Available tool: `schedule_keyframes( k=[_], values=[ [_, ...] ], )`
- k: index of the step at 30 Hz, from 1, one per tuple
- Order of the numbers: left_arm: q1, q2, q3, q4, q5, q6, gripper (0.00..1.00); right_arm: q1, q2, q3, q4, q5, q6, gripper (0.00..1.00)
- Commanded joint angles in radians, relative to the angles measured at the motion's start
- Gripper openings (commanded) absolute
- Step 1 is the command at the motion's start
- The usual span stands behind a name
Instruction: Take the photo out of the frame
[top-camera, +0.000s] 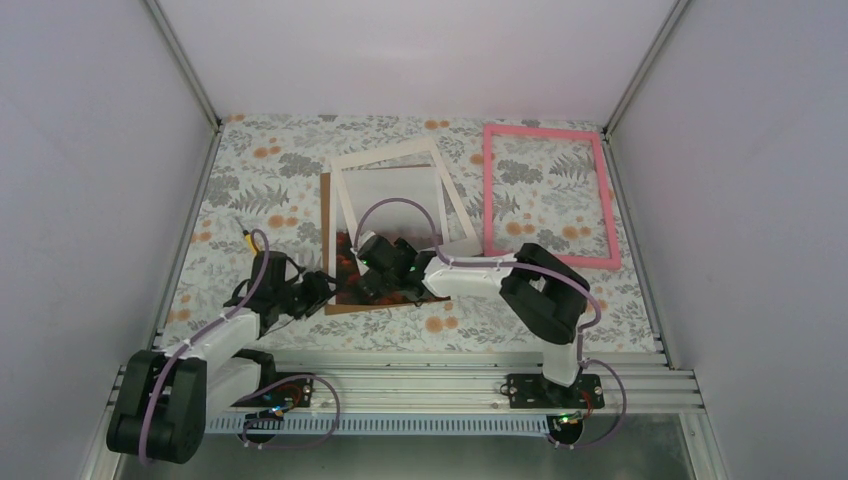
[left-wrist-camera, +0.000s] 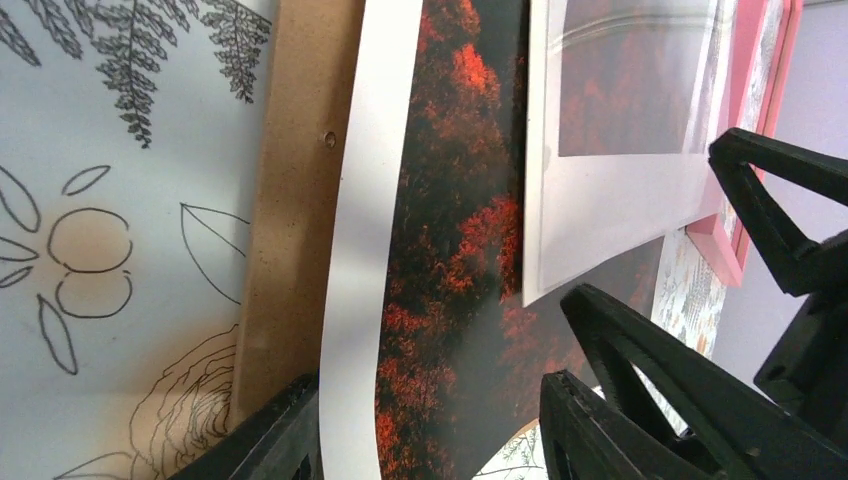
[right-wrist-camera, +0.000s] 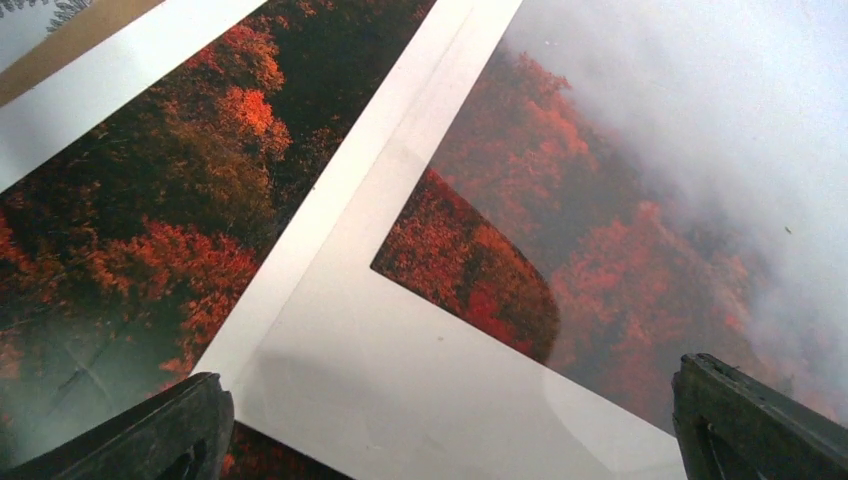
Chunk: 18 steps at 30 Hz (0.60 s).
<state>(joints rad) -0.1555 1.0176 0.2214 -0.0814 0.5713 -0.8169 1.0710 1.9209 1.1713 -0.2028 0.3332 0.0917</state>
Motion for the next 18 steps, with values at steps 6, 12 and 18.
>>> schedule_keyframes(
  k=[6,12,18],
  values=[
    [-0.003,0.060,-0.049,0.198,0.053,-0.047,0.54,-0.008,-0.090,-0.085,0.039,0.015,0.045,1.00],
    [0.000,0.105,-0.056,0.350,0.059,-0.065,0.54,-0.008,-0.153,-0.146,0.055,0.028,0.050,1.00],
    [0.004,0.161,0.002,0.355,-0.002,-0.024,0.53,-0.009,-0.197,-0.187,0.060,0.047,0.055,1.00]
  ],
)
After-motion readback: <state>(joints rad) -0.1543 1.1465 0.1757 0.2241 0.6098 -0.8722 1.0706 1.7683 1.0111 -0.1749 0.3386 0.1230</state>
